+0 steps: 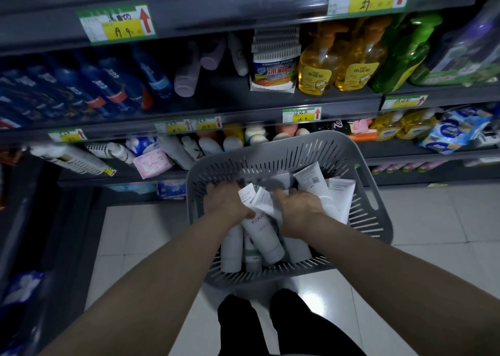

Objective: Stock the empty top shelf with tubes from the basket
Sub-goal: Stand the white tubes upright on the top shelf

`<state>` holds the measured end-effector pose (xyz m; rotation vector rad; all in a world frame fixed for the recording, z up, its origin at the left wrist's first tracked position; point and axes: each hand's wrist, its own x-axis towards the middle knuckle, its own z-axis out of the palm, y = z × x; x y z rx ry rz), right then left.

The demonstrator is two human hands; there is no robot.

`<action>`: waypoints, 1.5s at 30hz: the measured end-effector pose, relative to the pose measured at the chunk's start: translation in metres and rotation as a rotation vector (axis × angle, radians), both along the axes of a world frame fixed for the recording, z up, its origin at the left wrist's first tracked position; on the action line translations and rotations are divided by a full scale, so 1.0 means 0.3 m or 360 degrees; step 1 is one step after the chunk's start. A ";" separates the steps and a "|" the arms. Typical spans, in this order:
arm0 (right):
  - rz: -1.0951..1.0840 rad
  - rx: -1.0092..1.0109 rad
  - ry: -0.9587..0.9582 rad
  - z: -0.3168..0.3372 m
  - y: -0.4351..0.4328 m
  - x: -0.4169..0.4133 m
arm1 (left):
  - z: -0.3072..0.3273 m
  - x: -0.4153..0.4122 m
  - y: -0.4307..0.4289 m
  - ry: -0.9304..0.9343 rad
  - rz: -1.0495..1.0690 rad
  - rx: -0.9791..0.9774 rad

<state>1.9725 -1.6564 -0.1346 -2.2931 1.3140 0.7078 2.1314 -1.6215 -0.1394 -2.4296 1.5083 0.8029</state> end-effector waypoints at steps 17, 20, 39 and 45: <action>-0.0389 -0.0203 -0.0881 0.154 0.020 -0.099 | 0.187 0.002 0.033 0.0458 0.0216 -0.0606; -0.0386 -0.0216 -0.0953 0.185 0.037 -0.102 | 0.261 0.030 0.050 0.0417 0.0245 -0.0740; -0.0158 -0.1005 -0.1136 0.567 0.297 0.434 | 0.685 0.602 0.396 0.0161 0.0207 -0.1292; -0.0219 -0.1209 -0.1262 0.725 0.378 0.646 | 0.874 0.838 0.470 0.0068 0.0144 -0.1488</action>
